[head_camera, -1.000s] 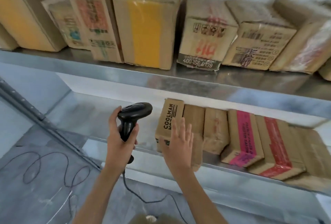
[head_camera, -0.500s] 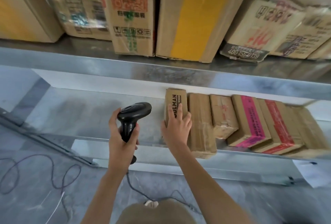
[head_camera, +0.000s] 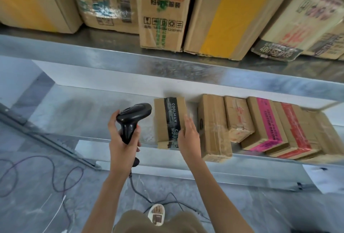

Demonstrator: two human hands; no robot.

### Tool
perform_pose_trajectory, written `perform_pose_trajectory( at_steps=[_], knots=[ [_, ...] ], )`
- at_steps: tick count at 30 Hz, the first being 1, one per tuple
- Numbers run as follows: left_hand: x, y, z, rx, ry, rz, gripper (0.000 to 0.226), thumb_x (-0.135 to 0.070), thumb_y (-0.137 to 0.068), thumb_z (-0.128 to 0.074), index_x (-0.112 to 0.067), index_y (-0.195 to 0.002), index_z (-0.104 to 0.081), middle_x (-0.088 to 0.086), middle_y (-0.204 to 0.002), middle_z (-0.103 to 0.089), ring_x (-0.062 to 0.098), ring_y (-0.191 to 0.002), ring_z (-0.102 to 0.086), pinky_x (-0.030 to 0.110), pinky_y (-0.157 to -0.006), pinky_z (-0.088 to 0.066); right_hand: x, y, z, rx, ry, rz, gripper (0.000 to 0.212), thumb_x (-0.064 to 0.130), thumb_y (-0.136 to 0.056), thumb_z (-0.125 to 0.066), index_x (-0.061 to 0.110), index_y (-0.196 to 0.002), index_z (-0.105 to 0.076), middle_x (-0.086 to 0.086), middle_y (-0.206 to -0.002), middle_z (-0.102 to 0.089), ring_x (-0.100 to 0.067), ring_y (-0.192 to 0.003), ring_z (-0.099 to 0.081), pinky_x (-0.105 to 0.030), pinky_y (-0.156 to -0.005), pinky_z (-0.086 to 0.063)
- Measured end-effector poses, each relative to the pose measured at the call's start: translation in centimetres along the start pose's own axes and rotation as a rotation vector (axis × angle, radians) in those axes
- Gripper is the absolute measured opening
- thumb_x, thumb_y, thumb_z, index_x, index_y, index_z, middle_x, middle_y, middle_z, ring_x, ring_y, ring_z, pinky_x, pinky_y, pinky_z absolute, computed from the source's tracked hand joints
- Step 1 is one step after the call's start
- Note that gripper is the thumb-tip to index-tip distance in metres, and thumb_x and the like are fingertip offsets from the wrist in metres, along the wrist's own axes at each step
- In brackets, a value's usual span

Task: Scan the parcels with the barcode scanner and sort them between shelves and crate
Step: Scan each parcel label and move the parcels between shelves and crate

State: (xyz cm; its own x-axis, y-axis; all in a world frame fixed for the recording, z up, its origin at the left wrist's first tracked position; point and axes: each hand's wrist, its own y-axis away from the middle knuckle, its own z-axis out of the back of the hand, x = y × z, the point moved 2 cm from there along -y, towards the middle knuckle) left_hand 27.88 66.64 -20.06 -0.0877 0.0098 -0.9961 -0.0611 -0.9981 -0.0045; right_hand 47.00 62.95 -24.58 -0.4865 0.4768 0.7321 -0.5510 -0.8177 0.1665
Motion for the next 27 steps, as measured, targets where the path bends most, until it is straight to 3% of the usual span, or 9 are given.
perform_pose_trajectory(
  at_steps=[2, 5, 10, 16, 19, 21, 23, 25, 27],
  knots=[
    [0.2, 0.1, 0.0, 0.004, -0.001, 0.01, 0.066, -0.012, -0.098, -0.063, -0.039, -0.147, -0.026, 0.009, -0.079, -0.068, 0.02, -0.057, -0.06, 0.032, -0.057, -0.053, 0.0, -0.4, -0.1, 0.022, 0.222, -0.01, 0.053, 0.018, -0.106, -0.031, 0.022, -0.158, -0.021, -0.003, -0.167, -0.013, -0.028, -0.15, -0.022, -0.051, -0.119, -0.028],
    [0.3, 0.4, 0.1, 0.019, -0.009, 0.009, 0.067, -0.012, -0.098, -0.063, -0.044, -0.144, -0.026, 0.007, -0.08, -0.068, 0.022, -0.059, -0.061, 0.034, -0.059, -0.054, 1.1, -0.6, -0.6, 0.046, 0.378, -0.033, 0.055, 0.038, -0.108, -0.026, 0.024, -0.16, -0.014, -0.007, -0.168, 0.0, -0.035, -0.154, -0.001, -0.056, -0.123, -0.005],
    [0.5, 0.6, 0.5, 0.009, -0.036, 0.009, 0.066, -0.015, -0.097, -0.065, -0.041, -0.145, -0.028, 0.001, -0.078, -0.069, 0.02, -0.058, -0.062, 0.032, -0.058, -0.054, 2.5, -1.1, -2.8, 0.101, 0.542, -0.018, 0.095, 0.079, -0.089, -0.031, 0.027, -0.16, 0.006, -0.013, -0.165, 0.018, -0.045, -0.149, 0.017, -0.06, -0.119, 0.006],
    [0.6, 0.8, 0.8, -0.002, -0.039, 0.004, 0.066, -0.014, -0.097, -0.065, -0.044, -0.143, -0.028, 0.002, -0.078, -0.069, 0.019, -0.056, -0.061, 0.034, -0.058, -0.053, 2.6, -1.3, -2.1, 0.065, 0.442, -0.036, 0.09, 0.064, -0.091, -0.05, 0.03, -0.16, -0.003, -0.009, -0.167, 0.009, -0.043, -0.15, 0.001, -0.06, -0.119, -0.007],
    [0.7, 0.8, 0.7, -0.002, -0.035, 0.007, 0.066, -0.014, -0.097, -0.065, -0.042, -0.144, -0.028, 0.005, -0.079, -0.069, 0.019, -0.056, -0.061, 0.033, -0.058, -0.053, 1.7, -0.9, -1.7, 0.1, 0.05, -0.084, 0.09, 0.065, -0.084, -0.057, 0.038, -0.158, -0.013, 0.003, -0.167, -0.007, -0.033, -0.15, -0.01, -0.059, -0.12, -0.014],
    [0.7, 0.7, 0.5, -0.002, -0.029, 0.013, 0.066, -0.014, -0.097, -0.065, -0.041, -0.145, -0.027, 0.006, -0.08, -0.069, 0.019, -0.057, -0.061, 0.033, -0.058, -0.053, 0.7, 0.2, -1.9, 0.107, -0.229, -0.11, 0.09, 0.072, -0.077, -0.06, 0.046, -0.154, -0.02, 0.009, -0.161, -0.027, -0.025, -0.146, -0.028, -0.057, -0.115, -0.032],
    [0.8, 0.7, 0.2, 0.01, -0.03, 0.012, 0.066, -0.014, -0.097, -0.065, -0.043, -0.144, -0.027, 0.005, -0.082, -0.069, 0.019, -0.058, -0.061, 0.032, -0.058, -0.054, 0.1, 0.9, -1.4, 0.124, -0.395, -0.133, 0.076, 0.062, -0.085, -0.061, 0.042, -0.152, -0.031, 0.009, -0.148, -0.048, -0.016, -0.132, -0.048, -0.04, -0.105, -0.048],
    [0.8, 0.7, -0.1, 0.025, -0.028, 0.006, 0.066, -0.013, -0.098, -0.064, -0.045, -0.143, -0.027, 0.004, -0.082, -0.069, 0.018, -0.058, -0.061, 0.029, -0.057, -0.054, -0.1, 1.0, -0.5, 0.12, -0.432, -0.133, 0.049, 0.039, -0.1, -0.054, 0.029, -0.147, -0.046, 0.005, -0.129, -0.063, -0.01, -0.112, -0.06, -0.02, -0.086, -0.053],
    [0.8, 0.8, -0.4, 0.035, -0.029, 0.004, 0.066, -0.012, -0.098, -0.063, -0.046, -0.142, -0.027, 0.004, -0.081, -0.068, 0.018, -0.058, -0.06, 0.028, -0.057, -0.054, 0.2, 0.9, 0.6, 0.045, -0.305, -0.085, 0.032, 0.029, -0.106, -0.043, 0.021, -0.133, -0.056, 0.0, -0.12, -0.068, -0.01, -0.101, -0.064, -0.02, -0.078, -0.054]
  ],
)
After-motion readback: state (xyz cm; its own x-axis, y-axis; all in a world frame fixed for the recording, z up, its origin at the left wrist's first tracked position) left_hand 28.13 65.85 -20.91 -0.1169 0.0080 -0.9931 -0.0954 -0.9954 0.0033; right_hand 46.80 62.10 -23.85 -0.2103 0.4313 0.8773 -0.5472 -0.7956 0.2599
